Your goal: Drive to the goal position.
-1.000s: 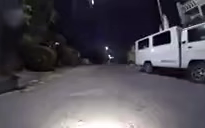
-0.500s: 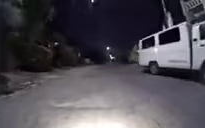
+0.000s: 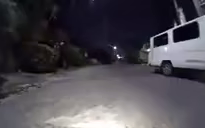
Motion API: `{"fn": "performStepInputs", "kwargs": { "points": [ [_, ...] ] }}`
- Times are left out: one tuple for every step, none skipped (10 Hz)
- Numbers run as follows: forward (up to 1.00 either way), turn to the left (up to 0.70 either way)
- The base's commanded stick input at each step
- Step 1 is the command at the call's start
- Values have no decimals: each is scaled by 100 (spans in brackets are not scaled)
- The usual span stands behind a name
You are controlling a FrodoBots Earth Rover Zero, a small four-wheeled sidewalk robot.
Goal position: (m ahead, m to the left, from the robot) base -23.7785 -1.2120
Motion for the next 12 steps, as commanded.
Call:
{"fn": "performStepInputs", "kwargs": {
  "points": [
    [98,5],
    [98,5],
    [98,5],
    [98,5],
    [98,5],
    [98,5],
    [98,5],
    [98,5],
    [98,5],
    [98,5],
    [98,5],
    [98,5]
  ]
}}
